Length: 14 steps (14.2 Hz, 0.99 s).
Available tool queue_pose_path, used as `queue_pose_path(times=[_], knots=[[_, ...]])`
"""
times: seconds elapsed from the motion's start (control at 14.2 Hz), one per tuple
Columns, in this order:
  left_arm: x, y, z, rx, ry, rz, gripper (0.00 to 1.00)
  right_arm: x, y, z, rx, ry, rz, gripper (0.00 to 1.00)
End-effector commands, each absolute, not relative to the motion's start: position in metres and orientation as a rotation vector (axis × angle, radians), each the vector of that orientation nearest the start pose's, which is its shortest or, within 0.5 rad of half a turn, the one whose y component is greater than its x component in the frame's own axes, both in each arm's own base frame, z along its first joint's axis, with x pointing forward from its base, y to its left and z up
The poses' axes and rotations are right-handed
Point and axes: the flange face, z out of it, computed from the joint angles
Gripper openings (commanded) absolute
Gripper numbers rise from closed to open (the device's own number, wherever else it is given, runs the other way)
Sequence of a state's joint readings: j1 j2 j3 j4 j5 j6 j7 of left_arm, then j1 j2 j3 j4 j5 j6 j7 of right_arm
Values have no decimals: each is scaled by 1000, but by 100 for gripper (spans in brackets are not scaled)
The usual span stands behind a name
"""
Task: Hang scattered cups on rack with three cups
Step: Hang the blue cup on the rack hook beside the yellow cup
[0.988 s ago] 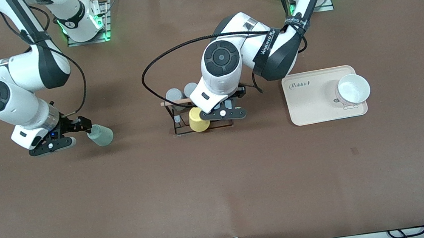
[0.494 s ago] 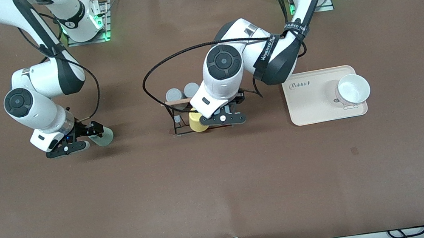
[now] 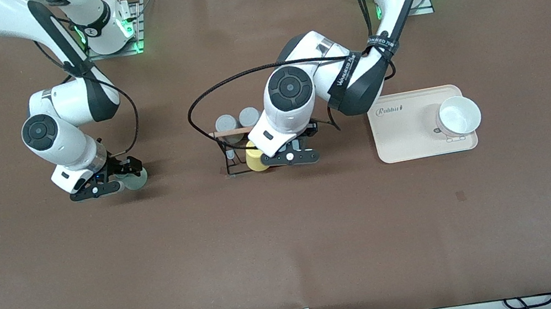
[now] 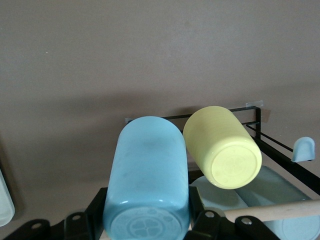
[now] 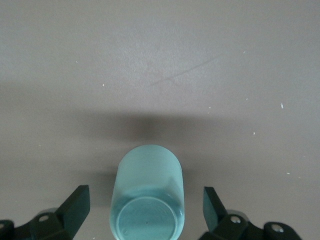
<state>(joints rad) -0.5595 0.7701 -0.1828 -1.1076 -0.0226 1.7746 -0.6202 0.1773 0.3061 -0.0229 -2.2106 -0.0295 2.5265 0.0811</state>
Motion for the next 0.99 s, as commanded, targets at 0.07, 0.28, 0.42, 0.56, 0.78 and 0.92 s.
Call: queue_pose_path(times=[0.07, 0.28, 0.42, 0.56, 0.78, 0.92], knots=[[579, -476, 332, -3177, 94, 318, 21, 535, 85, 231, -3158, -131, -31, 100], [577, -477, 318, -3166, 93, 343, 23, 534, 85, 228, -3158, -134, -28, 100], [577, -478, 312, -3163, 93, 356, 28, 534, 85, 227, -3159, -136, -24, 100], [578, -477, 311, -3163, 91, 353, 56, 533, 85, 225, -3159, -136, -16, 100], [580, -475, 321, -3170, 87, 341, 100, 531, 84, 224, -3160, -134, -4, 88], [584, -467, 340, -3170, 73, 332, 100, 532, 84, 225, -3160, -134, -7, 62]])
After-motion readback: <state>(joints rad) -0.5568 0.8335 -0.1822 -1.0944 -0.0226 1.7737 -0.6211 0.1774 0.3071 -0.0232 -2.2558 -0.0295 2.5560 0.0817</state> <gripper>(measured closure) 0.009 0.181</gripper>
